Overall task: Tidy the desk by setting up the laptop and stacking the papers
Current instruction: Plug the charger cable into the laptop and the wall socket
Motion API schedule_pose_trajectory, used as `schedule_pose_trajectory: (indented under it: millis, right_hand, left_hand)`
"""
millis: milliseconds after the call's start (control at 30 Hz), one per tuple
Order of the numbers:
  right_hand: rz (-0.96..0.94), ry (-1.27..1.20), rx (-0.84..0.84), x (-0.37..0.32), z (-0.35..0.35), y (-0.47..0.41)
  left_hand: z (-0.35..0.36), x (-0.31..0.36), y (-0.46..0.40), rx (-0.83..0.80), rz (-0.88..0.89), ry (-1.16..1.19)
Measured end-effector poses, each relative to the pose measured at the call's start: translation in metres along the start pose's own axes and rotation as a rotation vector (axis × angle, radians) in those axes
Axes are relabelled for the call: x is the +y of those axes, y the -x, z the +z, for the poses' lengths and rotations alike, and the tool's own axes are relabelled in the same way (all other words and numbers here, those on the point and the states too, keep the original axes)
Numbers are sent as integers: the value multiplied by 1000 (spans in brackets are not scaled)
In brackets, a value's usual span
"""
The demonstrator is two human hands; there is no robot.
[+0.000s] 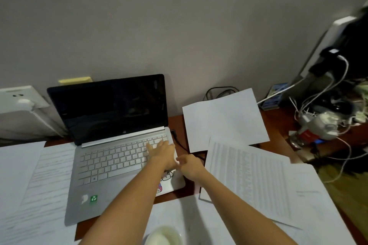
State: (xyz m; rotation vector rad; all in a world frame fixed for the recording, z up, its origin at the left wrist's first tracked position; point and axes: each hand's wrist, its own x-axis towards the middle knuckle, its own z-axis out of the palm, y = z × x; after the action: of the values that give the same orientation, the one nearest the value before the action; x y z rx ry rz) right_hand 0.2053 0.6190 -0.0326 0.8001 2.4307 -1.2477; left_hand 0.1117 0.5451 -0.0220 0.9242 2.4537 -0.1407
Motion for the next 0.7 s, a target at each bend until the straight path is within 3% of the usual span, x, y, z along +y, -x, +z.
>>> schedule_pose_trajectory:
  millis: [100,200,333,500,600,700]
  right_hand:
    - [-32,40,49,6,-13,9]
    - [-22,9,229,20,-43,9]
    - [78,8,514,57,-103,1]
    - [112,249,785,99,-176,-8]
    - [141,276,841,111,-203,-18]
    - [170,248,762,115,-217,-32]
  left_hand:
    - [-5,9,7,21,46,59]
    - [-9,18,11,93,39,134]
    - [-5,42,10,189,-125,396]
    - [6,90,6,121,-234,571]
    - [15,114,5,66,-303,619]
    - [21,130,4,65,-369,675]
